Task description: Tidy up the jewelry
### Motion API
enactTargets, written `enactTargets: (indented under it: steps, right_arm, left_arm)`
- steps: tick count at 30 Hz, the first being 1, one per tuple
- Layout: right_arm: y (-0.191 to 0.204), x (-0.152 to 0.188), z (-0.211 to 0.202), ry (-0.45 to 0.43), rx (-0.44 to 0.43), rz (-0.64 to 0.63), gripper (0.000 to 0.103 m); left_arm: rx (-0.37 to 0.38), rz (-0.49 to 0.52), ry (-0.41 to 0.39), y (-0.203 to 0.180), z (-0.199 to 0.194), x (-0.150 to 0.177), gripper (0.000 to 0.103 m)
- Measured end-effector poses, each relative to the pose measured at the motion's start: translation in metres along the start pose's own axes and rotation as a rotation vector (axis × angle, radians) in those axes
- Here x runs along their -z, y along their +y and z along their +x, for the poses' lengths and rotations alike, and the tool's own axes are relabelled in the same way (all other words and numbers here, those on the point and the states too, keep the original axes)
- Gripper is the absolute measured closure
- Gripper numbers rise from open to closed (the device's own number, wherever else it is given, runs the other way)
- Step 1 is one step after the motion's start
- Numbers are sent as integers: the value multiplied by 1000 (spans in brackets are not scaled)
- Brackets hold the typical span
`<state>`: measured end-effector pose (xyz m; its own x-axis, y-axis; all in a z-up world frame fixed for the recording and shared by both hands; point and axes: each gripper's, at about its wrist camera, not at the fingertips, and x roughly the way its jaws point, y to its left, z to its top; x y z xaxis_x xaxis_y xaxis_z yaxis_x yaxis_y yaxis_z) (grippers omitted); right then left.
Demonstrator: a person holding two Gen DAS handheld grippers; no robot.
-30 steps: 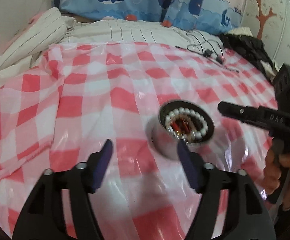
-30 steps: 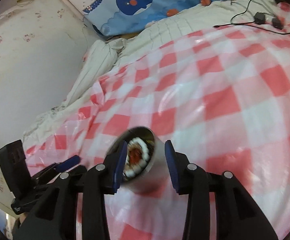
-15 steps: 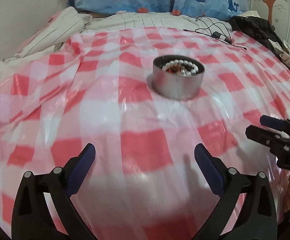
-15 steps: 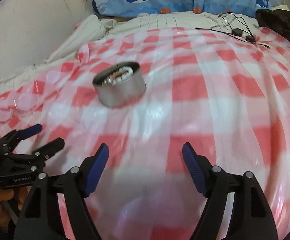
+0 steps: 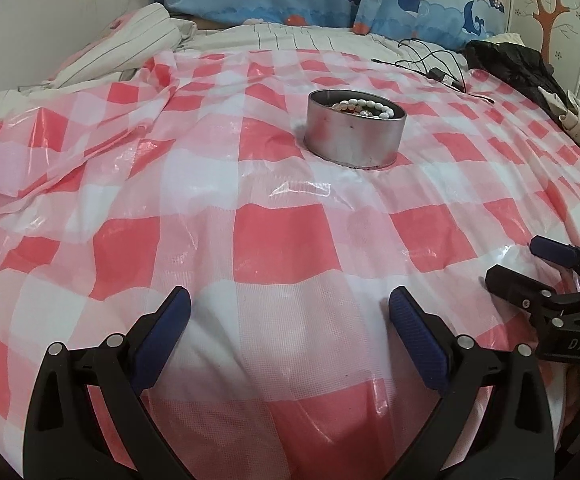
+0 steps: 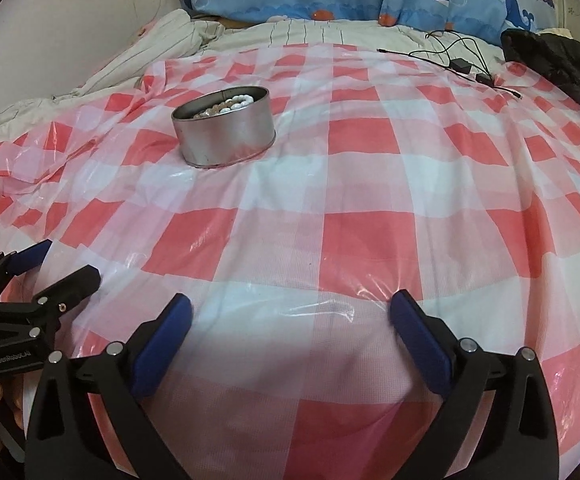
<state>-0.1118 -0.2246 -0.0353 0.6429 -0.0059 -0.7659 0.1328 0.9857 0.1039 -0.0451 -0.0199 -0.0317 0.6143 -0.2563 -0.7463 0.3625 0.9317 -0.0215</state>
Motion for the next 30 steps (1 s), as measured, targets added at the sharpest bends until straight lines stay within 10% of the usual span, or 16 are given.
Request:
enactTargets:
  steps: [30]
  right_arm:
    - [-4, 7, -8, -53, 58, 42, 7]
  left_arm:
    - [-23, -37, -12, 3, -3, 4, 7]
